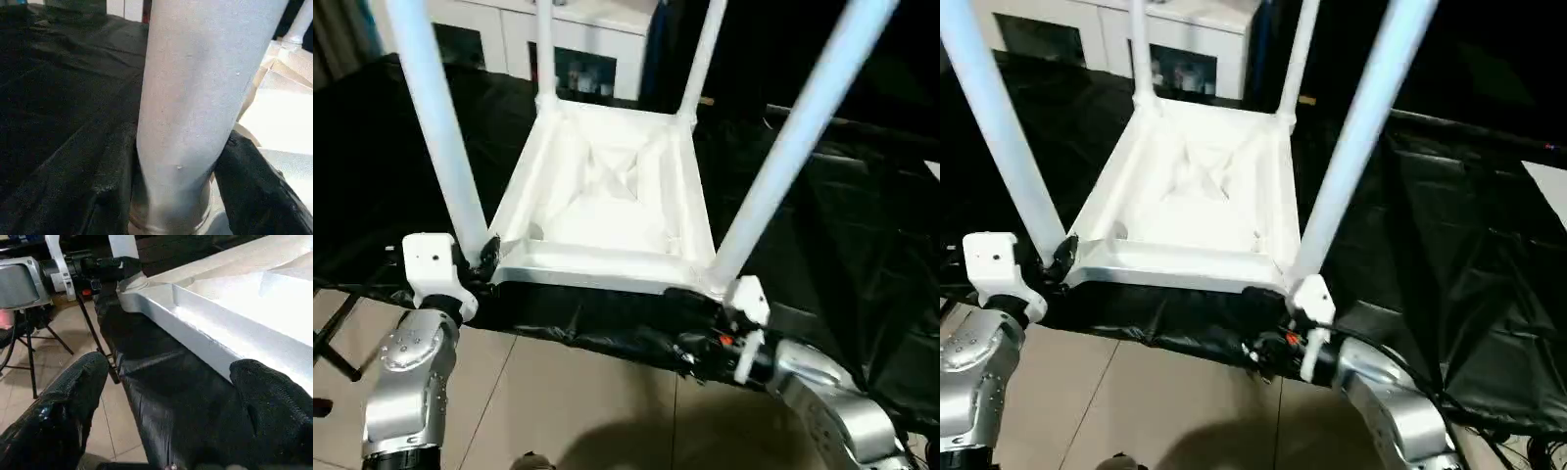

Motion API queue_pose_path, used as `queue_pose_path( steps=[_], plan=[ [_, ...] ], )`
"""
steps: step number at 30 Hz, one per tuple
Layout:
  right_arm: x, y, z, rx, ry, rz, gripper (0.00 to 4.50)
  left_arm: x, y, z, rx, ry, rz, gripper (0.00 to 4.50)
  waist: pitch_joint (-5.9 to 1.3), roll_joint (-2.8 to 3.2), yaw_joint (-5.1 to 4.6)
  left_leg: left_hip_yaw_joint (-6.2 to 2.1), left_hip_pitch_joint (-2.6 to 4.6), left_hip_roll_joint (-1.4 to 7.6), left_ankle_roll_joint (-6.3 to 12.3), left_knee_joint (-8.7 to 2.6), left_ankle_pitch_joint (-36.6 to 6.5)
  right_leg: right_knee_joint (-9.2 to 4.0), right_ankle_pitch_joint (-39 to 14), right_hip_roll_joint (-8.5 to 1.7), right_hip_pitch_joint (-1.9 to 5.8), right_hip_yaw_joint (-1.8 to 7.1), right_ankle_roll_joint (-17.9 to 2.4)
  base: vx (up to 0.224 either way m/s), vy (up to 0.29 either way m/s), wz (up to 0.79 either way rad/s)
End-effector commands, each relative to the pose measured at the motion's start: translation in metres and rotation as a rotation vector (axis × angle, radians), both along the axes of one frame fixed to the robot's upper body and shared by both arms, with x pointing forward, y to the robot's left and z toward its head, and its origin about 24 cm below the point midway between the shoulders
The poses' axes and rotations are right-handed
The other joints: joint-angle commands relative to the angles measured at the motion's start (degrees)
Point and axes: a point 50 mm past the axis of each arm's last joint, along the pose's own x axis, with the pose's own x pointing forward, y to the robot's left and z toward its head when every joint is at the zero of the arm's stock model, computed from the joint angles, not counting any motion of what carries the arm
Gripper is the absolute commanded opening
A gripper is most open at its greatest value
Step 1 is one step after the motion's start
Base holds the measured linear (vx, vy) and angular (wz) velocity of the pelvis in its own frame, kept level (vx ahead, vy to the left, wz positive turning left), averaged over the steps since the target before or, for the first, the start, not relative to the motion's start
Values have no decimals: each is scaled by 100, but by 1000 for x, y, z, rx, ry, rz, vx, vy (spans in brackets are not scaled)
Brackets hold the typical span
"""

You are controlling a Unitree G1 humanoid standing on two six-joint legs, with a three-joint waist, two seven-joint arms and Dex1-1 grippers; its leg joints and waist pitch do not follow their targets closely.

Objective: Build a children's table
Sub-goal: Flip table

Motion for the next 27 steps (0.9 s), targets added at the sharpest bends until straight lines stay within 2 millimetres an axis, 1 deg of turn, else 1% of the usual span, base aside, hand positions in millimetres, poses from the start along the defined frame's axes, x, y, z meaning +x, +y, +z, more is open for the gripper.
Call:
queue_pose_path(
  steps=[1, 3, 6, 7, 8, 9, 10, 11, 12, 13, 14, 15, 16, 17, 18, 19, 20, 21, 22, 23, 24, 25, 26, 27],
  plan=[
    [2, -5, -3, -30, 13, -23, 450, 2, -12, -1, -72, 5, -37, 216, -267, 102, 21, 52, 83, -6, -200, -521, -2198, -381, -1696, -107, 130, 84, -674, 0, 0, 0],
    [3, -8, -6, -51, 19, -40, 450, 4, -19, 1, -136, 1, -42, 216, -265, 116, 35, 58, 83, -3, -213, -523, -2133, -373, -1599, -105, 131, 86, -701, 0, 0, 0],
    [5, -12, -10, -82, 33, -84, 450, 11, -34, 7, -320, -31, -35, 216, -256, 90, 57, 86, 97, -10, -234, -511, -2126, -367, -1630, -104, 129, 92, -739, 0, 0, 0],
    [5, -12, -10, -82, 33, -84, 450, 11, -34, 7, -320, -31, -35, 216, -248, 82, 61, 92, 98, -13, -212, -509, -2162, -392, -1706, -102, 124, 90, -721, 0, 0, 0],
    [5, -12, -10, -87, 35, -89, 450, 12, -39, 9, -367, -38, -39, 216, -243, 73, 69, 89, 87, -20, -179, -513, -2199, -403, -1894, -112, 133, 88, -649, 0, 0, 0],
    [5, -12, -10, -87, 35, -89, 450, 12, -39, 9, -367, -38, -39, 216, -244, 73, 70, 88, 73, -23, -184, -511, -2191, -399, -1972, -123, 141, 90, -626, 0, 0, 0],
    [6, -12, -12, -98, 43, -99, 450, 13, -46, 10, -422, -35, -52, 216, -248, 99, 68, 86, 77, -25, -199, -507, -2182, -418, -2102, -129, 132, 92, -571, 0, 0, 0],
    [6, -12, -12, -98, 43, -99, 450, 13, -46, 10, -422, -35, -52, 216, -248, 99, 68, 86, 77, -25, -199, -507, -2182, -418, -2102, -129, 132, 92, -571, 0, 0, 0],
    [10, -12, -14, -118, 46, -142, 450, 14, -55, 11, -486, -33, -72, 216, -241, 54, 59, 95, 80, -26, -184, -497, -2184, -448, -2156, -120, 117, 88, -544, 0, 0, 0],
    [15, -12, -15, -122, 53, -188, 450, 14, -63, 13, -518, -29, -96, 216, -242, 48, 54, 94, 73, -24, -212, -501, -2133, -437, -2168, -125, 116, 84, -562, 0, 0, 0],
    [23, -13, -14, -113, 53, -250, 450, 15, -72, 15, -546, -31, -117, 216, -253, 2, 57, 103, 77, -28, -210, -486, -2084, -441, -2170, -117, 107, 81, -548, 0, 0, 0],
    [24, -13, -14, -109, 52, -264, 450, 15, -74, 16, -551, -32, -121, 216, -259, 37, 56, 98, 70, -29, -216, -491, -2026, -425, -2124, -122, 110, 83, -552, 0, 0, 0],
    [35, -13, -11, -48, 57, -336, 450, 16, -83, 17, -558, -30, -149, 216, -262, 13, 47, 100, 60, -24, -221, -489, -1952, -416, -2008, -117, 110, 82, -535, 0, 0, 0],
    [35, -13, -11, -48, 57, -336, 450, 16, -83, 17, -558, -30, -149, 216, -262, 13, 47, 100, 60, -24, -221, -489, -1952, -416, -2008, -117, 110, 82, -535, 0, 0, 0],
    [40, -12, -10, -10, 60, -364, 450, 16, -87, 17, -557, -25, -161, 216, -282, 38, 43, 91, 55, -24, -222, -493, -1875, -387, -1803, -110, 131, 73, -515, 0, 0, 0],
    [47, -10, -8, 59, 79, -392, 450, 16, -90, 17, -561, -23, -167, 216, -281, 62, 33, 92, 55, -25, -230, -492, -1833, -376, -1691, -100, 127, 78, -525, 0, 0, 0],
    [47, -10, -8, 59, 79, -392, 450, 16, -90, 17, -561, -23, -167, 215, -286, 47, 4, 93, 48, -26, -214, -493, -1800, -360, -1538, -97, 142, 71, -553, 0, 0, 0],
    [47, -10, -8, 59, 79, -392, 450, 16, -90, 17, -561, -23, -167, 215, -301, 44, 17, 100, 55, -23, -209, -476, -1628, -342, -1300, -86, 162, 71, -571, 0, 0, 0],
    [54, -6, -6, 138, 94, -410, 450, 16, -93, 17, -564, -19, -167, 215, -301, 50, 18, 104, 60, -19, -202, -469, -1541, -328, -1146, -82, 161, 77, -597, 0, 0, 0],
    [61, -2, -1, 226, 105, -412, 450, 17, -95, 17, -570, -16, -165, 215, -304, 46, -3, 110, 54, -22, -182, -471, -1510, -309, -1038, -80, 167, 77, -637, 0, 0, 0],
    [66, 3, 3, 295, 113, -407, 450, 17, -97, 17, -573, -12, -162, 215, -319, 45, -10, 104, 52, -24, -149, -470, -1481, -290, -962, -90, 189, 66, -708, 0, 0, 0],
    [69, 6, 6, 352, 123, -399, 450, 17, -98, 17, -575, -9, -161, 215, -324, 51, -6, 122, 64, -23, -100, -447, -1353, -270, -789, -87, 178, 73, -765, 0, 0, 0],
    [72, 8, 8, 378, 127, -396, 450, 17, -98, 18, -578, -7, -161, 215, -327, 62, -4, 122, 62, -20, -69, -445, -1235, -254, -656, -85, 192, 72, -804, 0, 0, 0],
    [73, 9, 9, 394, 129, -394, 450, 17, -98, 18, -580, -6, -160, 215, -325, 28, 3, 126, 69, -17, -52, -440, -1167, -253, -597, -82, 194, 69, -813, 0, 0, 0]
  ],
)
